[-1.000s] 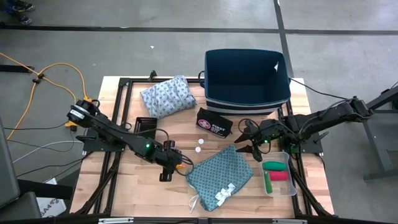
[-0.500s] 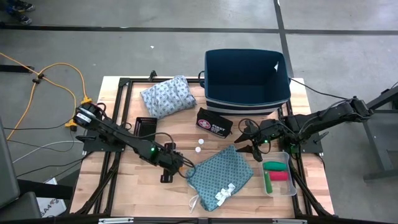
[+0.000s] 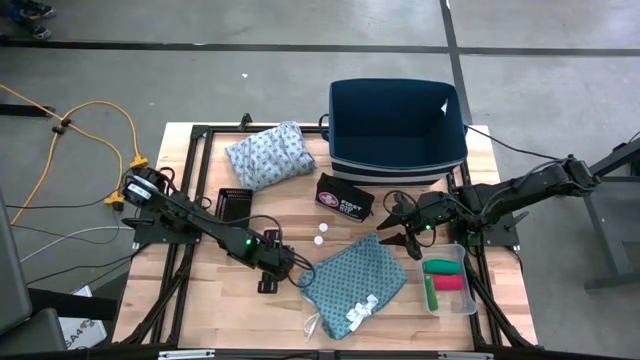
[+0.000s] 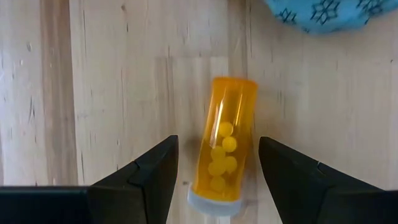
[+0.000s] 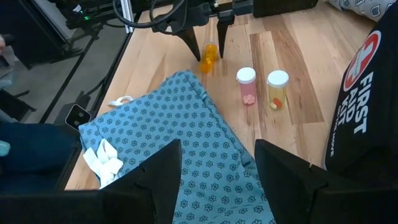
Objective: Pick & place medical supplies in basket/bin
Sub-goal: Put the orange pill bottle into the black bin
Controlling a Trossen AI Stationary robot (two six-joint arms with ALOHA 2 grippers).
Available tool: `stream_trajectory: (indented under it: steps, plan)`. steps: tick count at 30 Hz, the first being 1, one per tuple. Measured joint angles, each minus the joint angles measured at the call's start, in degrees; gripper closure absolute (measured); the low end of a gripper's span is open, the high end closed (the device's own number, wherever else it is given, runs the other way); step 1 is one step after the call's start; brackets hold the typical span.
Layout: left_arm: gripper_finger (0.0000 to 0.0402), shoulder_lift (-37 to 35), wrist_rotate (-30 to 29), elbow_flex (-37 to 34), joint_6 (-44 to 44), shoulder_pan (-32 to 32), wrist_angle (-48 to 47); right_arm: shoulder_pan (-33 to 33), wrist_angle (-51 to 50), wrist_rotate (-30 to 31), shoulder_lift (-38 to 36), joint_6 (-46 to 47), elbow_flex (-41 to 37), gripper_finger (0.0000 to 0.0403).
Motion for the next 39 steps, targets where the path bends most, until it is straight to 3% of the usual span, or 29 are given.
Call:
stream_trajectory:
  steps: [9,39]
  plan:
    - [0.0197,0.0,-0.07,0.0,0.0,0.0,-0.41,0.0,0.0,0.0,-0.01,0.01,0.0,0.0211]
    - [0.0299,0.0,-0.26,0.0,0.02,0.0,-0.99,0.0,-0.02,0.0,-0.02,0.0,0.0,0.0211]
